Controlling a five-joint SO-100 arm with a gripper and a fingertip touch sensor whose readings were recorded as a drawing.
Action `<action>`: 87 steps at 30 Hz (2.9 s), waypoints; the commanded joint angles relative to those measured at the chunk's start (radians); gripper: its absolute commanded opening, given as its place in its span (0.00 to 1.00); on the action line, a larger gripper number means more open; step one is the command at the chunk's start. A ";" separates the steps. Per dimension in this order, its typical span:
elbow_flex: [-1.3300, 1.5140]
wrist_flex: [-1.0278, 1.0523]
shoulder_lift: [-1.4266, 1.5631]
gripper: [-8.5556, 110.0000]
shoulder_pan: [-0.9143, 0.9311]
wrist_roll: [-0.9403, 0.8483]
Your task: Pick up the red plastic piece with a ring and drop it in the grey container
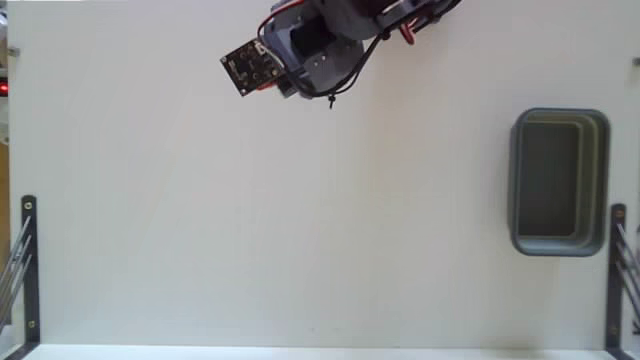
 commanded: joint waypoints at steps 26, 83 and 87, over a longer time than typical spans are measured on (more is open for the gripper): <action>-0.114 0.036 -0.028 0.32 -0.020 0.003; -0.510 -0.121 -0.583 0.32 -1.315 0.003; -0.536 -0.132 -0.620 0.32 -1.400 0.003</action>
